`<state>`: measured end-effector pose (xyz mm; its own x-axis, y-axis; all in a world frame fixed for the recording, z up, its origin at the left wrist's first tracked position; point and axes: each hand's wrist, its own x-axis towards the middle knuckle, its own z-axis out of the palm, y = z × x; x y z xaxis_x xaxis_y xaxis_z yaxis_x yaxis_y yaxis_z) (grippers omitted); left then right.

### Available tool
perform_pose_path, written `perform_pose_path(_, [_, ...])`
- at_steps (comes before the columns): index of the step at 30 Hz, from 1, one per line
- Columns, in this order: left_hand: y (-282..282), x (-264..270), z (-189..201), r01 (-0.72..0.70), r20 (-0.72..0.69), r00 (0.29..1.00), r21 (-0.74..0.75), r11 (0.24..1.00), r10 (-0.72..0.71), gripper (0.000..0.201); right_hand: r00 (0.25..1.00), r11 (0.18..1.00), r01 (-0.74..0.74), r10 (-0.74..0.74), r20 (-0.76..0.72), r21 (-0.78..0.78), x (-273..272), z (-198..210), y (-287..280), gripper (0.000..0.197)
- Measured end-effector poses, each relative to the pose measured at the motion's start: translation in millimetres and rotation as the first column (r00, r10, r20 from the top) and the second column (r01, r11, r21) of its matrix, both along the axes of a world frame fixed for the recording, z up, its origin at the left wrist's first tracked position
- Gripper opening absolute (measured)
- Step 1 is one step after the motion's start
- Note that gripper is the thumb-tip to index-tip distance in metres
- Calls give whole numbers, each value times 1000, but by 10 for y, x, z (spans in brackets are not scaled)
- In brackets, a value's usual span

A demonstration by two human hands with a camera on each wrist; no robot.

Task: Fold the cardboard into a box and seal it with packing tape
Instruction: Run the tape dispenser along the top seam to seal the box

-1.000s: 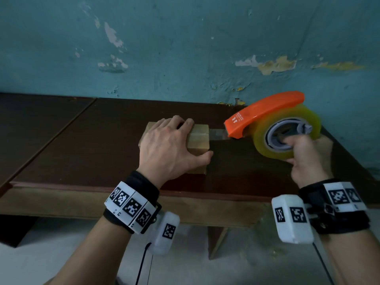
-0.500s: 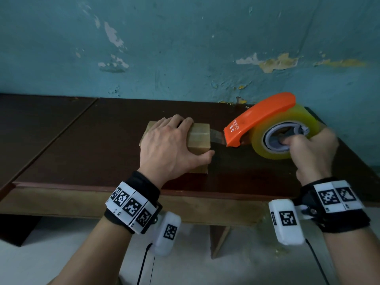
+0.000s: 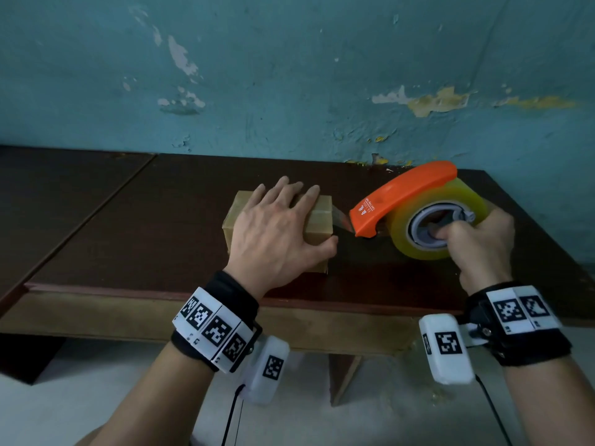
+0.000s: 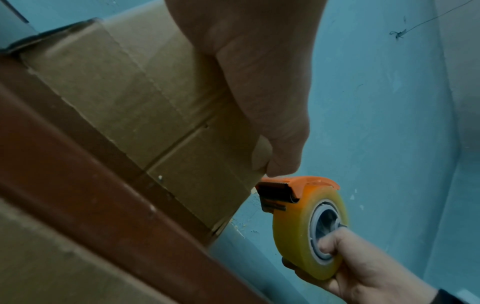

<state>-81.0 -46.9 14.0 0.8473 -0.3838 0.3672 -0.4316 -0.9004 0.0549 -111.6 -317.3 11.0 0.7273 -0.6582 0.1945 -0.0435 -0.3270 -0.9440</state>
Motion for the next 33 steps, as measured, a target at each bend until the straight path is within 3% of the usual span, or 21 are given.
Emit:
perform_pose_path(7, [-85,-17,-23,75,-15,997,-22,997,-75,83,1000,1000,-21,21,-4,15,-17,6,32,37])
perform_pose_path(13, [-75,-22,-25,44,12,999,-56,997,-44,77,999,996,-37,39,-28,78,20,-43,33,42])
perform_pose_path(18, [-72,-21,-33,39,33,999,-66,997,-37,77,984,976,-167,173,-36,139,22,-50,7,45])
perform_pose_path(21, [-73,-25,-31,46,34,998,-66,997,-44,77,949,933,-302,314,-35,197,14,-18,-50,51])
perform_pose_path(24, [-77,-28,-28,41,30,999,-66,997,-39,78,877,835,-463,480,16,299,-9,25,-74,56])
perform_pose_path(27, [-84,-27,-28,43,23,999,-67,997,-41,80,844,772,-531,518,138,349,-53,78,-82,39])
perform_pose_path(28, [-83,-26,-27,43,24,999,-67,997,-42,80,840,773,-539,520,153,333,-69,110,-69,36])
perform_pose_path(31, [-77,-31,-23,44,29,999,-71,997,-42,81,862,823,-505,494,109,262,-49,193,33,59])
perform_pose_path(33, [-76,-36,-16,45,27,999,-73,996,-43,80,884,849,-465,461,75,251,1,196,110,58])
